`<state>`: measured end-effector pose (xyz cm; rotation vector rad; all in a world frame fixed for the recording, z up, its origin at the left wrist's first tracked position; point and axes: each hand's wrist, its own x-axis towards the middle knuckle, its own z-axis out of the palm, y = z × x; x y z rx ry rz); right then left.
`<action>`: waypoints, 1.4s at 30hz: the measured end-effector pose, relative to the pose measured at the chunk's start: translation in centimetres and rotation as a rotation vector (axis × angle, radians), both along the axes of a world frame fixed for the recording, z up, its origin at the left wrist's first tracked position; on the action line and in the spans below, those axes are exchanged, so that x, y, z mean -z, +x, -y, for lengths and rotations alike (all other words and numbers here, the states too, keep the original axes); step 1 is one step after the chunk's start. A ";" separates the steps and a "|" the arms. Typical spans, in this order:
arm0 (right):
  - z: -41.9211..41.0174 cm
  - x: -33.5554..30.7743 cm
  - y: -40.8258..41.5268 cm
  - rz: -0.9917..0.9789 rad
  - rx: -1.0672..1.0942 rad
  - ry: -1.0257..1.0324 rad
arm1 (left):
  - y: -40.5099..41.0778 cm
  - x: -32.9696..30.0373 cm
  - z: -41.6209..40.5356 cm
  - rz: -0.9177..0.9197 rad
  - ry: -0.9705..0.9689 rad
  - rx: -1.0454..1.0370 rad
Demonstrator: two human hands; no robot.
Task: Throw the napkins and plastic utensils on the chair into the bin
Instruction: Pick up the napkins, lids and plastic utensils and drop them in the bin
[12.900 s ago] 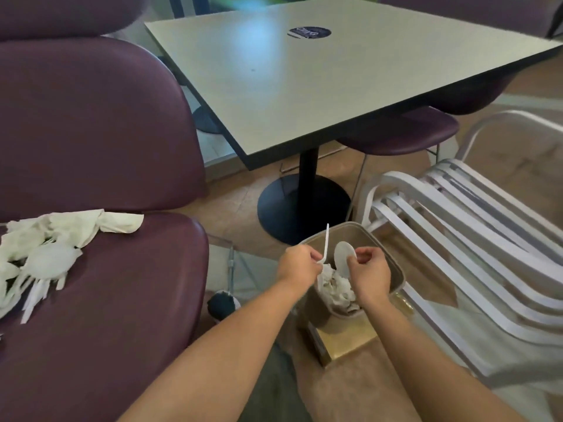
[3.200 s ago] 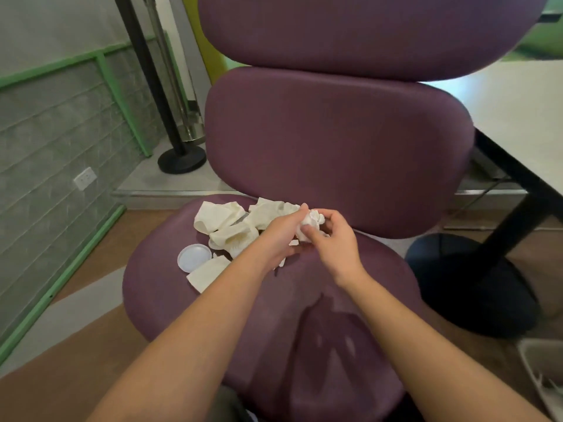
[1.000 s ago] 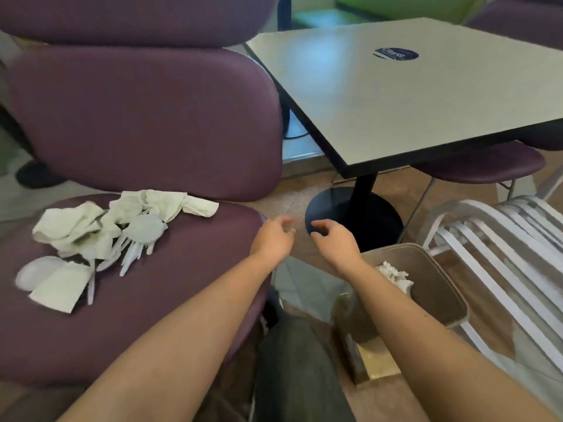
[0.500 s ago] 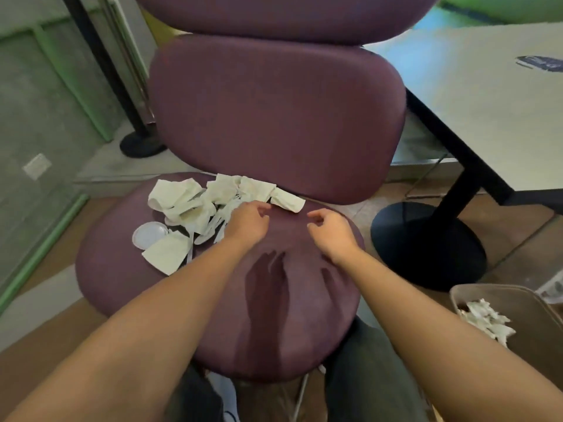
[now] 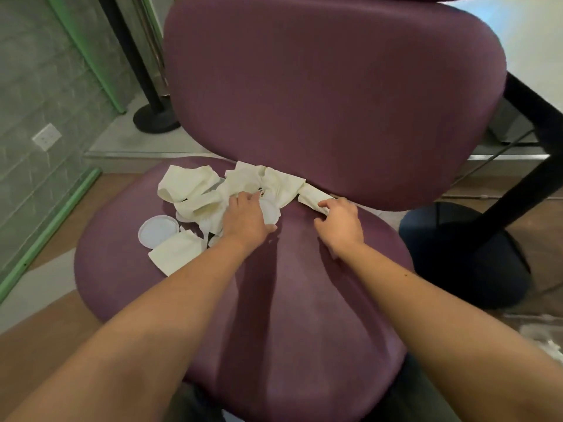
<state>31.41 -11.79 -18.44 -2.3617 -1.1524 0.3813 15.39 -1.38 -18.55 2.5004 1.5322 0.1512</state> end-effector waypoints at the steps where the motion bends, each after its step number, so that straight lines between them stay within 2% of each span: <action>1: -0.5 0.3 0.1 0.027 -0.003 -0.010 | 0.0 0.1 -0.2 -0.010 0.007 -0.007; 8: -2.6 1.5 1.2 0.123 -0.026 -0.110 | -0.6 -0.1 -0.4 0.062 0.007 -0.057; 15: 0.1 0.8 0.6 0.130 0.039 0.050 | -1.2 -0.2 1.3 0.160 -0.006 0.046; 20: 3.9 -0.5 -0.1 -0.077 0.143 0.251 | -0.5 -1.7 3.5 0.287 -0.051 0.051; 23: 6.9 -2.1 -0.5 -0.266 0.248 0.374 | 0.5 -2.7 5.0 0.431 -0.201 0.045; 25: 9.3 -3.2 -0.7 -0.336 0.302 0.418 | 1.6 -3.7 6.6 0.528 -0.326 0.047; 28: 12.8 -4.4 -0.6 -0.411 0.393 0.465 | 3.8 -5.3 9.4 0.614 -0.413 0.065; 33: 19.4 -5.5 0.7 -0.502 0.539 0.554 | 8.1 -6.8 15.3 0.568 -0.444 0.280; 42: 31.8 -4.1 5.5 -0.438 0.771 0.580 | 17.6 -6.3 27.5 0.436 -0.496 0.430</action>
